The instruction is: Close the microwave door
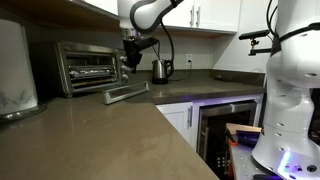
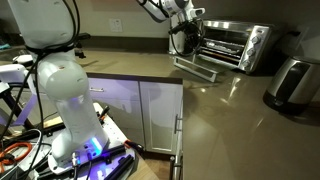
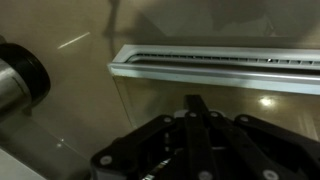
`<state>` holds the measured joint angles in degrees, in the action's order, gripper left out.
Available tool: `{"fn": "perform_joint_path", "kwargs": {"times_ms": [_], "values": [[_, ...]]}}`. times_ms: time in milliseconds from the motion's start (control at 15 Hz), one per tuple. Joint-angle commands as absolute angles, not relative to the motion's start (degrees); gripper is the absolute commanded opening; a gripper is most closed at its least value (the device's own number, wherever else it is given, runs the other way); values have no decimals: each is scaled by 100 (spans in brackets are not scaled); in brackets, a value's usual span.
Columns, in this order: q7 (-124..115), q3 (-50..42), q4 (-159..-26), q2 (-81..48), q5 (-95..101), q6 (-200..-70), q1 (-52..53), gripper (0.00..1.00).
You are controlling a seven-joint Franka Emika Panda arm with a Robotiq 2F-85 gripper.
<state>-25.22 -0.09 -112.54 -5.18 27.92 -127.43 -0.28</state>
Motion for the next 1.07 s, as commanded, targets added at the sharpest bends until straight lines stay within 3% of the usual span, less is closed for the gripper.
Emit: {"fn": "perform_joint_path", "kwargs": {"times_ms": [0,1000], "values": [[-2321,8,-11550,-361,2508,-12959,97,0],[-2323,212,-12540,-299,1845,-13772,356,0]]}}
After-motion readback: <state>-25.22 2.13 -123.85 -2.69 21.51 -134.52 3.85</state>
